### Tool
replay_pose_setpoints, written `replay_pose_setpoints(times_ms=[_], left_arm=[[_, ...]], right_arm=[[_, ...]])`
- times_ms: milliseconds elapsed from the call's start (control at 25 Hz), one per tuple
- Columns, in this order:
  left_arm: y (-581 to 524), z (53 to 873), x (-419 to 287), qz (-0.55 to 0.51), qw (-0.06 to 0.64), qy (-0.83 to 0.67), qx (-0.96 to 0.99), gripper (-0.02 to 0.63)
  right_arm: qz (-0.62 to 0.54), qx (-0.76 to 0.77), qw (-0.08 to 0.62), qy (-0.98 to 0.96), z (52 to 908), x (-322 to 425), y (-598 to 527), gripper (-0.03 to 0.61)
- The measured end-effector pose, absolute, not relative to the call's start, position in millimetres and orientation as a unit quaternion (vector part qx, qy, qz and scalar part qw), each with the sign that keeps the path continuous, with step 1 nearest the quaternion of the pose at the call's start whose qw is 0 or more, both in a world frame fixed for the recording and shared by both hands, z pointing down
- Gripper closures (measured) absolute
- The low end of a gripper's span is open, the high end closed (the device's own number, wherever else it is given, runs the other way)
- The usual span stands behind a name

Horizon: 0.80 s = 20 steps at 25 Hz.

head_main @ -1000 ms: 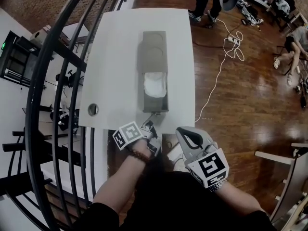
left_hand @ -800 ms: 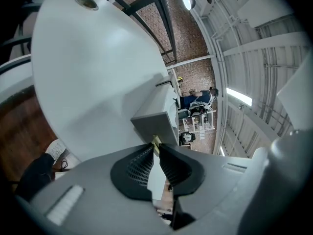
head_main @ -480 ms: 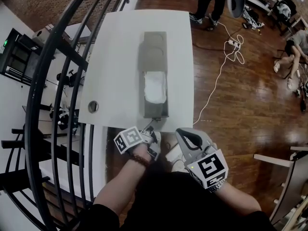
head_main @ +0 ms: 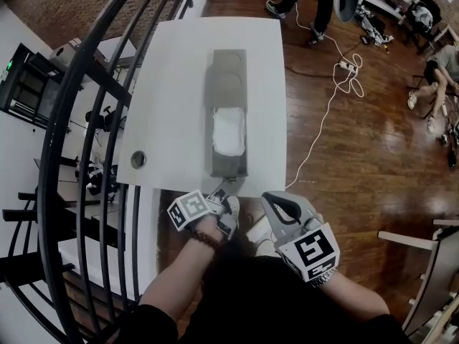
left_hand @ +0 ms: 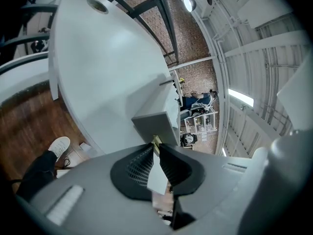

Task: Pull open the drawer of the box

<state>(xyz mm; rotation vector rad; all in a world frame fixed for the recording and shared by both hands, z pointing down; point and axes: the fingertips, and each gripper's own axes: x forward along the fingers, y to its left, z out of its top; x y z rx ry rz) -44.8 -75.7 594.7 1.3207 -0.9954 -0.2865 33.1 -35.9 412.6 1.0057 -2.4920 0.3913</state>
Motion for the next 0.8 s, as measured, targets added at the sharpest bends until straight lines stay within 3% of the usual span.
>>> replay_pose_setpoints(times_ms=[800], left_arm=[[-78, 600, -48, -0.129, 0.665, -0.458, 0.576, 0.523]], right_arm=[[0.128, 0.366, 0.202, -0.899, 404, 39, -34, 0.588]])
